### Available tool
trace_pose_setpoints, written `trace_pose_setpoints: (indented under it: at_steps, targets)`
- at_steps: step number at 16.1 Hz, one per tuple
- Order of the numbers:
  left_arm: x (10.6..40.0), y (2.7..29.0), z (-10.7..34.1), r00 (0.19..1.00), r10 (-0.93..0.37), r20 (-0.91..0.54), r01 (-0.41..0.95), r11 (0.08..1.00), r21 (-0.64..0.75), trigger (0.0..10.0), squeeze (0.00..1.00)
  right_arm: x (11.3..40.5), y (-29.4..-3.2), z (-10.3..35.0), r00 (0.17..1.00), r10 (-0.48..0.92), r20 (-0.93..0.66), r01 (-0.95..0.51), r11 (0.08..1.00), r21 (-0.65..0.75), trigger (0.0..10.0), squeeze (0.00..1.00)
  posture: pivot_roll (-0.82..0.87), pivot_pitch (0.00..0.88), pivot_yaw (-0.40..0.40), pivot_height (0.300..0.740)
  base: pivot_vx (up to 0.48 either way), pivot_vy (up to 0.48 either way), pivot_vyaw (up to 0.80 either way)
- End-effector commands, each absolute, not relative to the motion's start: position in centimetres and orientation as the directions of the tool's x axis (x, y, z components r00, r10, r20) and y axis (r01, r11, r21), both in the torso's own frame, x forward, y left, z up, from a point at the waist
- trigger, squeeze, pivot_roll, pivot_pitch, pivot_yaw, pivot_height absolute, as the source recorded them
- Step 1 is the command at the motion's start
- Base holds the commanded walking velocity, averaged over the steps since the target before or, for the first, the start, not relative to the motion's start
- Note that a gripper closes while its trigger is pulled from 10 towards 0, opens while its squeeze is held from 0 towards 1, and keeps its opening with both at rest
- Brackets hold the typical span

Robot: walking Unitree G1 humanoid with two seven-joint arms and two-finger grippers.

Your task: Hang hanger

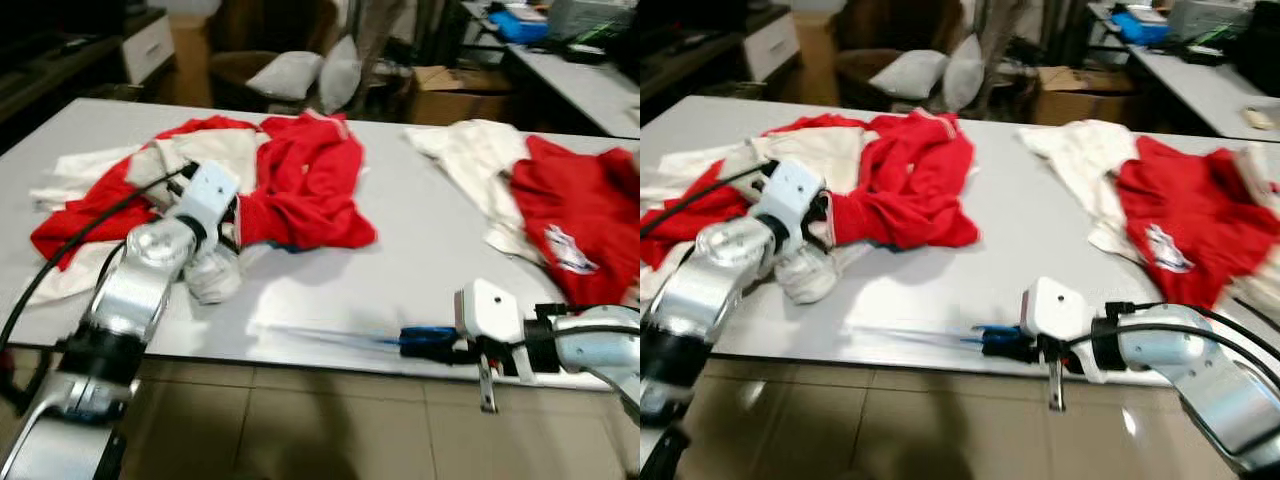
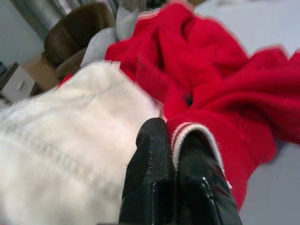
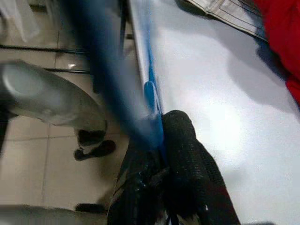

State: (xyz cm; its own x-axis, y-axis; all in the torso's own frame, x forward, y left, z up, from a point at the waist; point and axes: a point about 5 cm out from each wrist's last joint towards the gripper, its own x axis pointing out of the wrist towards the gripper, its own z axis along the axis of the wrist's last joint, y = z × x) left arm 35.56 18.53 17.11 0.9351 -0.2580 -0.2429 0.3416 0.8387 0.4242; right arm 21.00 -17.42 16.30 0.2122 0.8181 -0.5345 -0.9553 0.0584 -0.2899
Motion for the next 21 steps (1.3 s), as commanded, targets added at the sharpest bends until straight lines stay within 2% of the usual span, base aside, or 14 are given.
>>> trace_pose_setpoints:
  at_steps: [1,2,3,6,7,8,10,12,14,16,18,19,20,21]
  targets:
    - [36.2,18.8,18.0,0.949,-0.244,-0.201,0.309,0.849,0.428,10.0,0.00,20.7,-17.4,17.4,0.199,0.829,-0.523,-0.957,0.049,-0.287,10.0,0.00,-0.05,0.000,-0.011,0.740,0.000,0.000,0.00]
    - [36.4,18.9,18.1,0.951,-0.237,-0.197,0.301,0.851,0.431,10.0,0.00,20.4,-17.5,17.7,0.188,0.831,-0.524,-0.961,0.047,-0.271,10.0,0.00,-0.05,0.000,-0.011,0.740,0.000,0.000,0.00]
    - [36.3,18.9,16.8,0.919,-0.296,-0.260,0.383,0.826,0.413,10.0,0.00,19.9,-18.6,19.2,0.193,0.824,-0.533,-0.964,0.059,-0.258,10.0,0.00,-0.05,0.000,-0.009,0.740,0.000,0.000,0.00]
    - [34.8,18.7,13.8,0.849,-0.376,-0.372,0.507,0.778,0.370,10.0,0.00,20.3,-20.6,21.0,0.273,0.798,-0.537,-0.948,0.127,-0.292,10.0,0.00,-0.05,0.000,0.001,0.740,0.000,0.000,0.00]
    - [34.2,18.7,13.0,0.827,-0.395,-0.401,0.536,0.768,0.349,10.0,0.56,20.5,-21.5,21.7,0.307,0.780,-0.546,-0.939,0.155,-0.307,10.0,0.00,-0.06,0.000,0.009,0.740,0.000,0.000,0.00]
    - [33.4,18.7,12.5,0.803,-0.419,-0.425,0.565,0.762,0.317,10.0,1.00,20.6,-22.5,22.3,0.344,0.751,-0.563,-0.929,0.186,-0.319,10.0,0.00,-0.06,0.000,0.012,0.740,0.000,0.000,0.00]
    - [31.9,19.3,12.3,0.763,-0.462,-0.451,0.615,0.734,0.288,10.0,1.00,20.5,-24.5,23.0,0.423,0.682,-0.596,-0.902,0.256,-0.348,10.0,0.00,-0.06,0.000,0.008,0.740,0.000,0.000,0.00]
    - [30.2,20.2,13.7,0.729,-0.516,-0.450,0.662,0.697,0.275,10.0,1.00,20.6,-25.2,22.6,0.491,0.653,-0.577,-0.870,0.330,-0.366,10.0,0.00,-0.05,0.000,0.001,0.740,0.000,0.000,0.00]
    - [28.9,20.6,15.3,0.688,-0.585,-0.430,0.713,0.656,0.249,10.0,1.00,20.9,-25.1,22.2,0.543,0.645,-0.538,-0.840,0.406,-0.360,10.0,0.00,-0.05,0.000,-0.007,0.740,0.000,0.000,0.00]
    - [27.0,22.7,18.1,0.661,-0.622,-0.420,0.734,0.652,0.189,10.0,1.00,21.9,-24.7,20.4,0.634,0.624,-0.456,-0.769,0.570,-0.289,10.0,0.00,-0.04,0.001,-0.026,0.740,0.000,0.000,0.00]
    - [26.5,22.6,19.0,0.645,-0.659,-0.388,0.751,0.641,0.158,10.0,1.00,22.2,-24.4,20.1,0.654,0.626,-0.425,-0.751,0.605,-0.265,10.0,0.00,-0.03,0.016,-0.037,0.740,0.000,0.000,0.00]
    - [26.7,22.0,21.2,0.696,-0.672,-0.252,0.715,0.679,0.164,10.0,1.00,23.6,-24.0,19.8,0.751,0.568,-0.336,-0.653,0.716,-0.249,10.0,0.00,-0.03,0.031,-0.047,0.740,0.000,0.000,0.00]
    - [28.0,21.2,22.7,0.793,-0.601,-0.099,0.609,0.776,0.168,10.0,1.00,25.1,-23.3,19.5,0.845,0.473,-0.251,-0.524,0.825,-0.211,10.0,0.00,-0.04,0.033,-0.047,0.740,0.000,0.000,0.00]
    - [28.6,20.8,23.0,0.825,-0.563,-0.046,0.562,0.812,0.158,10.0,0.98,25.5,-23.0,19.3,0.874,0.430,-0.228,-0.474,0.859,-0.196,10.0,0.00,-0.05,0.029,-0.045,0.740,0.000,0.000,0.00]
